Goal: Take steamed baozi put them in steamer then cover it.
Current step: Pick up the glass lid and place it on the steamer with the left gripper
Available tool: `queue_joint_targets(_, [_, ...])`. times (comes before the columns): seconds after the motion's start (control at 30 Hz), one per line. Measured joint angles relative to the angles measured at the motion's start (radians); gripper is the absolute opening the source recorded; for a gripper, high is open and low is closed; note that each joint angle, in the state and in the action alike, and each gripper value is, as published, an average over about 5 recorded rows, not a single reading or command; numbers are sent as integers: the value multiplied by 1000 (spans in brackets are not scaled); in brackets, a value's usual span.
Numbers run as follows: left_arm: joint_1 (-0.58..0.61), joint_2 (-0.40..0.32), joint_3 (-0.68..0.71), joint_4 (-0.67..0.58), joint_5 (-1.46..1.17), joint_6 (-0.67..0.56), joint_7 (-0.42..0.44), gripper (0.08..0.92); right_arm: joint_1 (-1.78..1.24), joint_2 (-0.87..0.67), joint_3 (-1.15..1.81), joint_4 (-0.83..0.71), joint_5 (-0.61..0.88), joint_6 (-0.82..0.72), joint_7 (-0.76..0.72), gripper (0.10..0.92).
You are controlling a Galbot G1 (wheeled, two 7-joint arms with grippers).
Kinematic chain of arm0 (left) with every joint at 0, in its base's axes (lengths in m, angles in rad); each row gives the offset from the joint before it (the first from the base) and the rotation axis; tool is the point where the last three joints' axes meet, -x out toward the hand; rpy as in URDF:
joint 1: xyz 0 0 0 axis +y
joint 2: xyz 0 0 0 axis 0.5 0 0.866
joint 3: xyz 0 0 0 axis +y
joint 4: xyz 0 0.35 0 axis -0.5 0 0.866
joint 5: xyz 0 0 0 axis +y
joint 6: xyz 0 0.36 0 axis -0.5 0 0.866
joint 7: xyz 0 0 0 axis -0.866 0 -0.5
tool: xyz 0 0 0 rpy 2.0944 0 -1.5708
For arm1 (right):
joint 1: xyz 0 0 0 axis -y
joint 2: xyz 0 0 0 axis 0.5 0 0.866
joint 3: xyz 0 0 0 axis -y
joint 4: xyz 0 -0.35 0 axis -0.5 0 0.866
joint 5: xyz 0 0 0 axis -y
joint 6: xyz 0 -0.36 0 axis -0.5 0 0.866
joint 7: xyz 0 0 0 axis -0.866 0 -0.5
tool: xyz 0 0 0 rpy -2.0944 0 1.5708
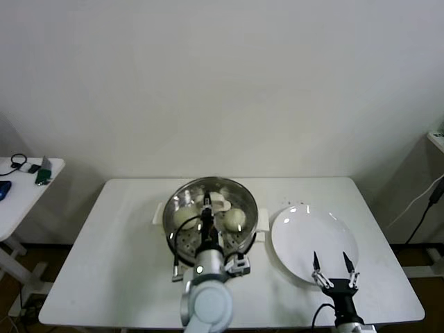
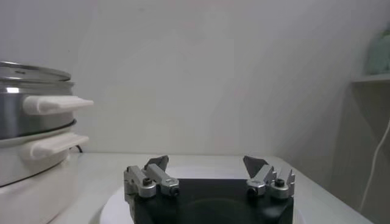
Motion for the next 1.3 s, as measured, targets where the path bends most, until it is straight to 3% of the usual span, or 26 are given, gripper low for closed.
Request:
queue_joint_targets(0.97, [-8,5,-2,37,-11,-6,-21,140,-2,3,4,4,2,-1,0,823])
queue_joint_targets(1.17, [-5,15,5,20,-24,-10,-11,254,2,4,0,4,8,-11,4,823])
queue_joint_targets(1.3, [-4,22,8,1,-35,-8,-6,376,3,3,-6,4,14,-18,10,823])
